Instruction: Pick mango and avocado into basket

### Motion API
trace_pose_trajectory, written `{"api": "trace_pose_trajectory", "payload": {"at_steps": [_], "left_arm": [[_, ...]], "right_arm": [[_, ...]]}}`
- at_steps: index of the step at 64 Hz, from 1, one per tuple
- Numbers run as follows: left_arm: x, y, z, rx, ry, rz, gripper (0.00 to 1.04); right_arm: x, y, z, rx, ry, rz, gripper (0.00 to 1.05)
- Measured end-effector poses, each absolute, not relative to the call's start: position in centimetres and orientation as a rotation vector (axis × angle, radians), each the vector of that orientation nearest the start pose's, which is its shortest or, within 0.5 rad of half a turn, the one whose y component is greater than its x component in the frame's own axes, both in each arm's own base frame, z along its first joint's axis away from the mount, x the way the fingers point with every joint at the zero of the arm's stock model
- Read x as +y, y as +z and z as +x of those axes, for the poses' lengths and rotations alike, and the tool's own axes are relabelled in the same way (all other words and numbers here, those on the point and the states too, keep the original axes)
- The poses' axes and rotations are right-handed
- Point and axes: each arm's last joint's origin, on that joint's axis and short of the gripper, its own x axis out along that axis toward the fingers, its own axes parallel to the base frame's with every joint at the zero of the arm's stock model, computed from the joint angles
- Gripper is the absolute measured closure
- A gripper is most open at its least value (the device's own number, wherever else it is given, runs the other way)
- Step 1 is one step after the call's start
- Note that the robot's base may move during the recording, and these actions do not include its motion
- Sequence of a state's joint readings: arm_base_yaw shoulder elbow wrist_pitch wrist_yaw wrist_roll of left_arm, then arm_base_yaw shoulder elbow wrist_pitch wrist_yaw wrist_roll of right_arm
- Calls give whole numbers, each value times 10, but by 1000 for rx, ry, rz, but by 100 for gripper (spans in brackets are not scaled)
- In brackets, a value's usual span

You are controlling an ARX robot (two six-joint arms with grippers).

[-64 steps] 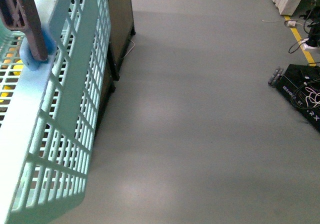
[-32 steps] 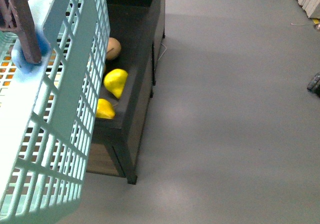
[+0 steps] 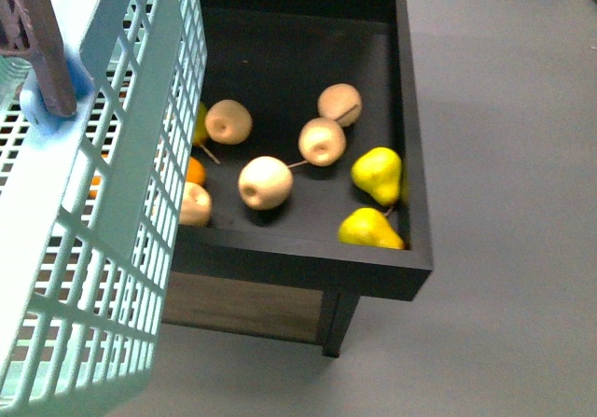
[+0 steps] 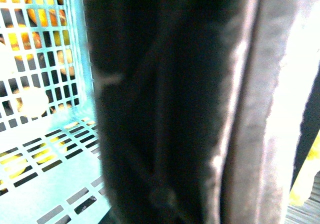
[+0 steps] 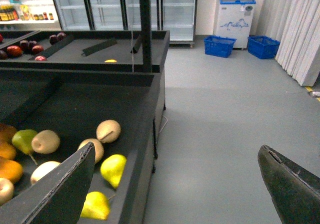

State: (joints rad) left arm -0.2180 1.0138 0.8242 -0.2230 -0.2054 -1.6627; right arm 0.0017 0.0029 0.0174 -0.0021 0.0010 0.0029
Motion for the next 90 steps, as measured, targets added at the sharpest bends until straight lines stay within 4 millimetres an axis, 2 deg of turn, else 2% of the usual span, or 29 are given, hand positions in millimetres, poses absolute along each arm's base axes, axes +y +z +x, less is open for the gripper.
{"api": "trace_pose_trajectory", "payload": {"at_steps": [90], "left_arm": [[-42, 302, 216, 312, 320, -1552, 91]], "right_arm": [[0, 169, 97, -13, 1, 3, 9]]}}
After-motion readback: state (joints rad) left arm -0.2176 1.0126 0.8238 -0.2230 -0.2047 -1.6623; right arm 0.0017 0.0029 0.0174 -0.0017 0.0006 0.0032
